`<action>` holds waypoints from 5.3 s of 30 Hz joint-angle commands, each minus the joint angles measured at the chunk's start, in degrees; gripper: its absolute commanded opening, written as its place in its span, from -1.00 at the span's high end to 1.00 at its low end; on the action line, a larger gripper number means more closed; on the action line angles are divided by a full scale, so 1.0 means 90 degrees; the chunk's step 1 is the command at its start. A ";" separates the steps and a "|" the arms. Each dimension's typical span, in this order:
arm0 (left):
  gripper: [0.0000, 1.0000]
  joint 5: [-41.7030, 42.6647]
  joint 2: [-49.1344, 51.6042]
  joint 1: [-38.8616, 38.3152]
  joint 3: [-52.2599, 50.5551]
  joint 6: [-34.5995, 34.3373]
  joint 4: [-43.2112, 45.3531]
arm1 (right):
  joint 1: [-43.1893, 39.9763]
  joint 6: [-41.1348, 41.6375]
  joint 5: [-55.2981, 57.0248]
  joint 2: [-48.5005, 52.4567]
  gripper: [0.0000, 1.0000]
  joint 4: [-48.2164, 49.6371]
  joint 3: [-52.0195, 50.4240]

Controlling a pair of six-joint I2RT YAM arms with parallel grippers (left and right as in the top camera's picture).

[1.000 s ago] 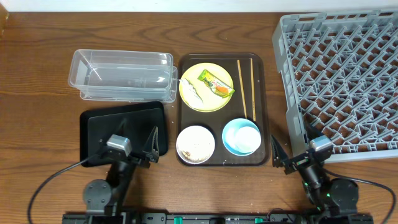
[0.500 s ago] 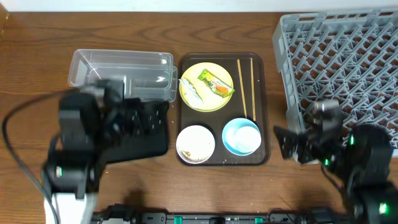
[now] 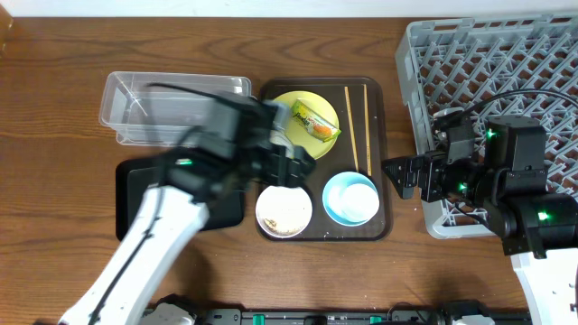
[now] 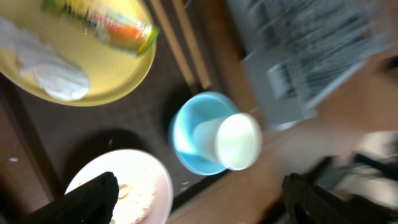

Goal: Sort waste into correct bins and load items into the dishwasher rack

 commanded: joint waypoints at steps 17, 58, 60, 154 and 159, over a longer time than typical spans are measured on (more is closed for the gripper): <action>-0.18 -0.1928 0.2081 -0.2516 0.0085 -0.0702 0.0721 | -0.0063 0.2086 0.1642 -0.0721 -0.99 -0.0571 0.0141; 0.88 0.6727 0.0279 0.1438 0.0112 0.0189 0.1018 | 0.0695 -0.0891 -0.4697 0.0345 -0.93 0.2271 0.0131; 0.88 0.6727 0.0279 0.1438 0.0112 0.0189 0.1018 | 0.0937 -0.0835 -0.4762 0.0466 -0.89 0.2535 0.0131; 0.88 -0.2875 0.3019 -0.2055 0.0109 -0.2509 -0.0277 | -0.1797 0.0223 -0.0355 0.0629 -0.98 -0.1144 0.0583; 0.88 -0.2878 0.2873 -0.2052 0.0155 -0.2276 -0.0444 | -0.1800 0.0223 -0.0325 0.0629 -0.99 -0.1144 0.0583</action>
